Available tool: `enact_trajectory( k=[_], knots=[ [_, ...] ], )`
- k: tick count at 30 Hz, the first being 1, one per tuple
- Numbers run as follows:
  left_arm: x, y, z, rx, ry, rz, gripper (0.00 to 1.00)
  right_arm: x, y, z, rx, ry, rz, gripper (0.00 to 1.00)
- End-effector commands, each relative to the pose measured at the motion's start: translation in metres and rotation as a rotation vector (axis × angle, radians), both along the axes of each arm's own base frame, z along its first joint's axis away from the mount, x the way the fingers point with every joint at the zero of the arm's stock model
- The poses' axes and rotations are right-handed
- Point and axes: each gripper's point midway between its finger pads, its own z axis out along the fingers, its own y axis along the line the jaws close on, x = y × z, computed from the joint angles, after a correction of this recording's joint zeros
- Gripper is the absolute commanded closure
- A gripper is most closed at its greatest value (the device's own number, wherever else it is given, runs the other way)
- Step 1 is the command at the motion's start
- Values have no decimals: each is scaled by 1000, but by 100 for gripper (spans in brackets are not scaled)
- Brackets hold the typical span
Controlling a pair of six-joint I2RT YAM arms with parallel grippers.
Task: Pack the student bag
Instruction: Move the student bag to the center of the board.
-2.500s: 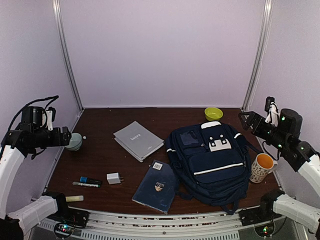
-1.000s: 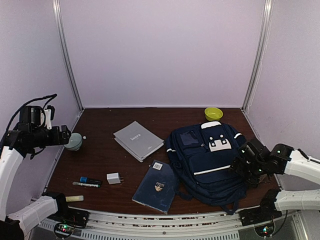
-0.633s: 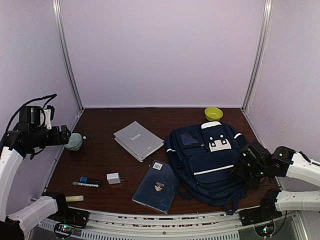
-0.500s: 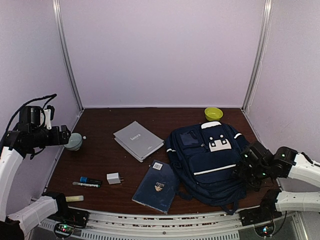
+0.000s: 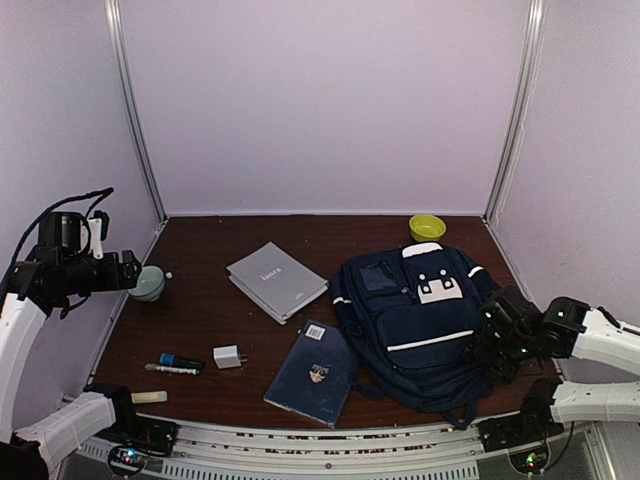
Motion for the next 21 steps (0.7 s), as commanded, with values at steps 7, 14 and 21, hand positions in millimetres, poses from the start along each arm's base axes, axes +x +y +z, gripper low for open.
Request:
enact_trajectory(
  k=[7, 14, 21],
  knots=[
    [3, 2, 15, -8, -47, 10, 5, 11, 18, -10, 60, -28, 15, 64],
    [5, 1, 13, -9, -37, 8, 6, 32, 31, 6, 54, -86, 55, 82],
    [6, 1, 10, -9, -28, 7, 7, 60, 63, 28, 76, -138, 138, 90]
  ],
)
